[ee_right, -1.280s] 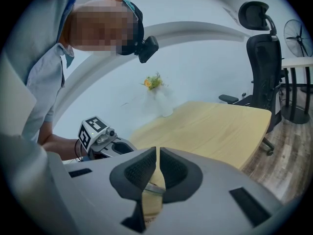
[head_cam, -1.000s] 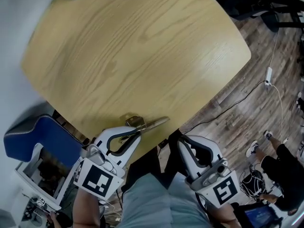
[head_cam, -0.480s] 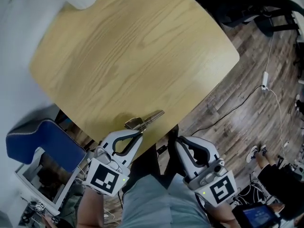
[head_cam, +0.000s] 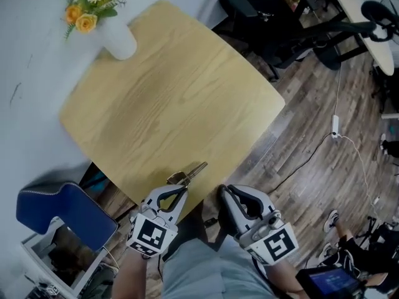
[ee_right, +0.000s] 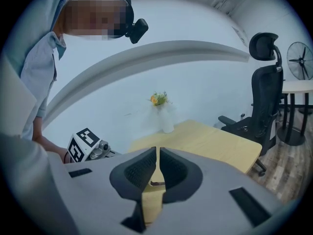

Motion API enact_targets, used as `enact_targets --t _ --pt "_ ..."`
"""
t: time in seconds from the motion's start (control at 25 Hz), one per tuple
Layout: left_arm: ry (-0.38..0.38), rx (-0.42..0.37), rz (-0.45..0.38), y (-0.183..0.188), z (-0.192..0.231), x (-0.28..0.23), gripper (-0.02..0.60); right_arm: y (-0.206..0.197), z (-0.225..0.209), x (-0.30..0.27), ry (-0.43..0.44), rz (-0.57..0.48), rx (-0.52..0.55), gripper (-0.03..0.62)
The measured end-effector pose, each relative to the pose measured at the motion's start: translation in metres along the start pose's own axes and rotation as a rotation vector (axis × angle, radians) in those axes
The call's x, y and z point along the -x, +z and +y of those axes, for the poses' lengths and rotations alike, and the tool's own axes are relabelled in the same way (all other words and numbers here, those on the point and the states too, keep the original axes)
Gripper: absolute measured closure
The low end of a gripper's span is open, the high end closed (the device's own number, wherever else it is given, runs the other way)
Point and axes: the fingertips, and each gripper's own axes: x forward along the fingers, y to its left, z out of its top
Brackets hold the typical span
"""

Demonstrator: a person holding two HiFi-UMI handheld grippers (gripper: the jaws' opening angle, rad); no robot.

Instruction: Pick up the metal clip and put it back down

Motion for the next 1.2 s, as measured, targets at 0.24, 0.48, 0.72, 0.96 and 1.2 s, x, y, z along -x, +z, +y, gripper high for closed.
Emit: enact_targets --t 0.24,0.48,0.72,0.96,1.2 --pt "0.037 -0.02 -0.079 0.059 -0.011 0.039 0.558 0.058 0.022 0.015 -0.013 -0.072 0.086 0.543" --pt "0.073 -0.055 -0.173 0.122 -0.028 0.093 0.558 0.114 0.042 0.039 -0.049 -0.137 0.178 0.543" --pt "0.119 -0.144 -0.307 0.192 -0.029 0.13 0.558 0.154 0.031 0.053 -0.107 -0.229 0.206 0.543" --pt "0.173 -0.221 -0.379 0.243 -0.022 0.128 0.558 0.161 0.01 0.056 -0.096 -0.256 0.207 0.543" --pt "0.209 -0.221 -0.378 0.281 -0.017 0.089 0.558 0.184 -0.039 0.065 -0.048 -0.293 0.183 0.543"
